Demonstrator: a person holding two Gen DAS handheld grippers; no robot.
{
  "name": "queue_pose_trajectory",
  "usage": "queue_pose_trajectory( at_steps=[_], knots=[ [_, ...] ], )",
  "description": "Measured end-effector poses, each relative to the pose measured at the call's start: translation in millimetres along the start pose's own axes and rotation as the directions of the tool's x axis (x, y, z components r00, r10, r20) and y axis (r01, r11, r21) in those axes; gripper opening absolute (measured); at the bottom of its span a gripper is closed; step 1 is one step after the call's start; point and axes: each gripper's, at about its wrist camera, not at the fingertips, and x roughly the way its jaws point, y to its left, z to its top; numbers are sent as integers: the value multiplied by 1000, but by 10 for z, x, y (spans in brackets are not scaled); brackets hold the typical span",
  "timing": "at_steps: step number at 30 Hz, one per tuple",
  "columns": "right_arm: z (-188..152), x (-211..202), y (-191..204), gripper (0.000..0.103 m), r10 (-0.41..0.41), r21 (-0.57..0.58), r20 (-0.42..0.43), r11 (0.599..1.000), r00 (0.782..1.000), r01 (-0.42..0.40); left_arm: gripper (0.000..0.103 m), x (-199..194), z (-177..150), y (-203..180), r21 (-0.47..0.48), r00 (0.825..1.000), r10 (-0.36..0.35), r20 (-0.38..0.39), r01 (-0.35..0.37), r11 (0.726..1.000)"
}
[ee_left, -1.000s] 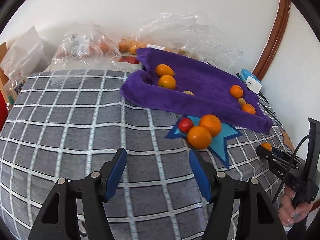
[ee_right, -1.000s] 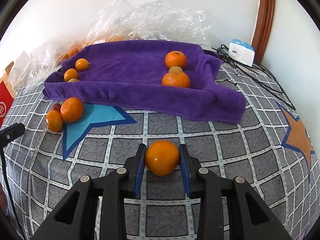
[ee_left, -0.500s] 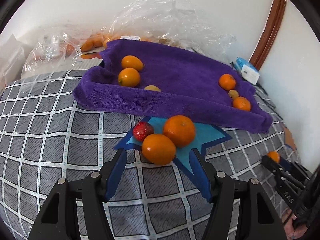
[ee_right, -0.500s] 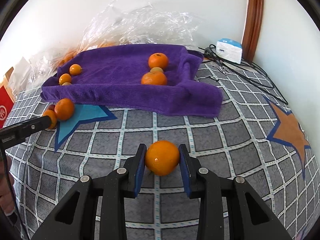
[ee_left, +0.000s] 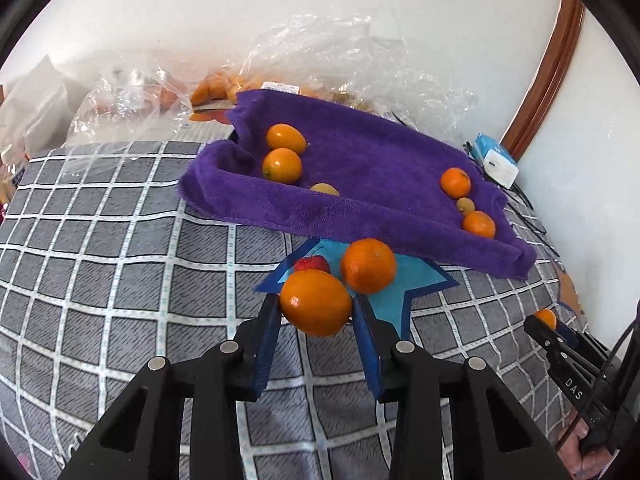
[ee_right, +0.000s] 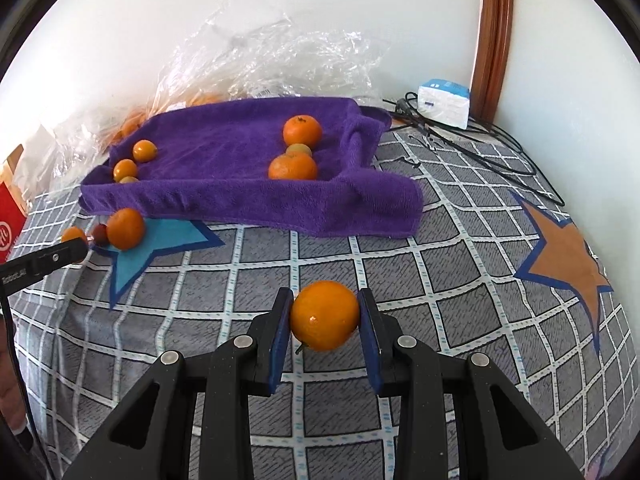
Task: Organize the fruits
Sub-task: 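Grasp an oval orange with the left gripper while the right gripper holds its orange, then carry both oranges up over the purple towel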
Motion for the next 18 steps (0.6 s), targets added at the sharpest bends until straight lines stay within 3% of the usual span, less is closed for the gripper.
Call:
queue_pose_trajectory(
  at_steps=[18],
  knots=[
    [93, -414, 33, 32, 32, 42, 60, 999, 998, -34, 35, -570, -8, 135, -41, 996, 0, 89, 4, 999]
  ],
)
